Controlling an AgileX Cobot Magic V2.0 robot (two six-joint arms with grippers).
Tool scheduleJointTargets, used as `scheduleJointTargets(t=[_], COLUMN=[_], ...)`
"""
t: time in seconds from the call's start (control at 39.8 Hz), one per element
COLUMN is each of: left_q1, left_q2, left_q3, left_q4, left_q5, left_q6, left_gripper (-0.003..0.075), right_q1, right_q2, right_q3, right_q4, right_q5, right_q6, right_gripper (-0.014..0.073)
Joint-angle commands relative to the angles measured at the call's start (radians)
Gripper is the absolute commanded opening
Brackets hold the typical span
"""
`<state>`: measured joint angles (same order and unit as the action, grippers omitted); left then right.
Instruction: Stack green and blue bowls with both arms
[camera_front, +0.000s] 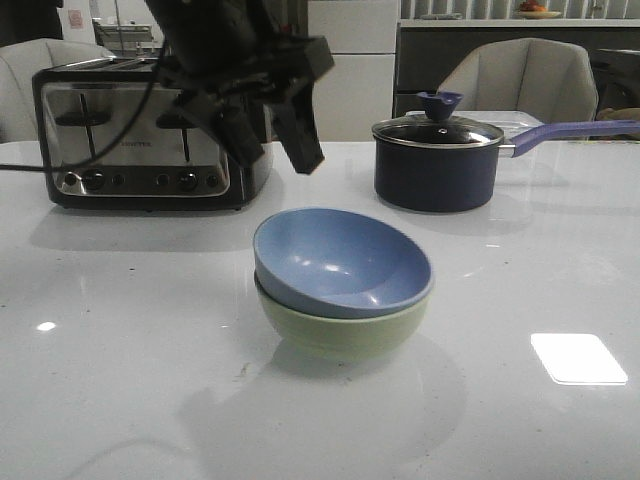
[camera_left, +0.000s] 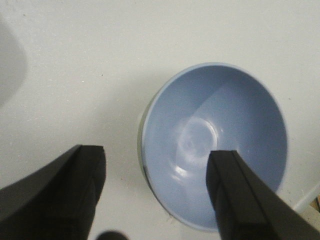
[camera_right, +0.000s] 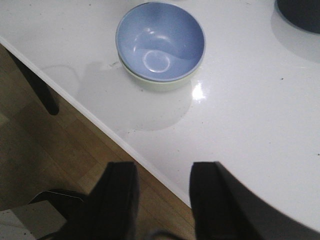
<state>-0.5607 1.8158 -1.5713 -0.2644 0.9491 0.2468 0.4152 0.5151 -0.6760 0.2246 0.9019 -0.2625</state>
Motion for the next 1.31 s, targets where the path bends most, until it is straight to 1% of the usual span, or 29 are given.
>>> scheduleJointTargets(t=[0.0,0.13,0.3,0.38,0.45,0.63,0.83,0.98,1.16,1.21,1.28], left_q1=[-0.003,-0.003,-0.003,-0.003,-0.003,-0.003,-0.003,-0.003,-0.003,-0.003,-0.003], left_q2=[-0.152,-0.307,-0.513,-0.602,-0.692,-0.888,-1.075,-1.145,-1.148,-1.148,-1.148], left_q3=[0.042,0.164,0.337,0.406,0.468,0.621,0.764,0.828,0.844,0.844,0.844], left_q4=[-0.014,0.012,0.042,0.054,0.087,0.211,0.217,0.217,0.215,0.213,0.213], left_q5=[-0.053,-0.100,-0.132,-0.132,-0.134,-0.140,-0.163,-0.212,-0.226,-0.226,-0.226], left_q6=[0.002,0.002,0.002,0.002,-0.022,-0.137,-0.142,-0.142,-0.142,-0.142,-0.142], left_gripper=[0.0497,0.0497,0.0497,0.0498,0.0497,0.0497,0.0497,0.0497,0.0496,0.0484,0.0440], right_q1=[-0.001,-0.001,-0.001,-0.001,-0.001,-0.001,-0.001,-0.001,-0.001,-0.001,-0.001], right_q2=[0.005,0.005,0.005,0.005,0.005,0.005,0.005,0.005,0.005,0.005,0.005], right_q3=[-0.027,-0.027,-0.027,-0.027,-0.027,-0.027,-0.027,-0.027,-0.027,-0.027,-0.027], right_q4=[0.019,0.019,0.019,0.019,0.019,0.019,0.019,0.019,0.019,0.018,0.007], right_q5=[-0.065,-0.065,-0.065,-0.090,-0.118,-0.127,-0.130,-0.128,-0.127,-0.127,-0.126], right_q6=[-0.005,-0.005,-0.005,-0.005,-0.005,-0.005,-0.005,-0.005,-0.005,-0.005,-0.005], right_gripper=[0.0381,0.0381,0.0381,0.0381,0.0381,0.0381,0.0381,0.0381,0.0377,0.0355,0.0288])
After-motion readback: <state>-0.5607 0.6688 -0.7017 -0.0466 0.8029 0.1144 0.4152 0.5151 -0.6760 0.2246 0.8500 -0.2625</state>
